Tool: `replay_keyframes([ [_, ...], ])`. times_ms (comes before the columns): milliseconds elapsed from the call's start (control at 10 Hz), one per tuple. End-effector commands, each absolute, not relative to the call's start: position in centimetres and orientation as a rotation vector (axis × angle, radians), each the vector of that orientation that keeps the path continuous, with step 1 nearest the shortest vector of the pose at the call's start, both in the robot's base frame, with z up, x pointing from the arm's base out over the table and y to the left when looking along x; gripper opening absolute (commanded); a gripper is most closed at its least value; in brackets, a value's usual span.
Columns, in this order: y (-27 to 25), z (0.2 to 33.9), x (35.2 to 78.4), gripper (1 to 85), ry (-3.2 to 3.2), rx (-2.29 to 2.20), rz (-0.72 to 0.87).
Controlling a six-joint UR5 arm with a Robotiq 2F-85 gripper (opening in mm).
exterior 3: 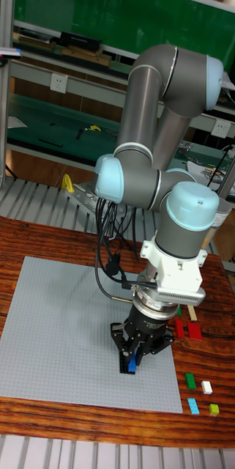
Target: Build with small Lego blocks
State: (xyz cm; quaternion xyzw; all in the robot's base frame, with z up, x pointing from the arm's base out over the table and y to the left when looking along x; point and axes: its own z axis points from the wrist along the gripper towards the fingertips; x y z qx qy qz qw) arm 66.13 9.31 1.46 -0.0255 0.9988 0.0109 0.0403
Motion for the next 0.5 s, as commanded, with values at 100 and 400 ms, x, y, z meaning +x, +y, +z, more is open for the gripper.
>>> replay_keyframes([
  [100, 9.65, 1.76, 66.61, 1.3, 3.055, -0.023, 0.059],
  [400, 9.39, 1.73, 66.77, 1.3, 3.052, -0.021, 0.059],
])
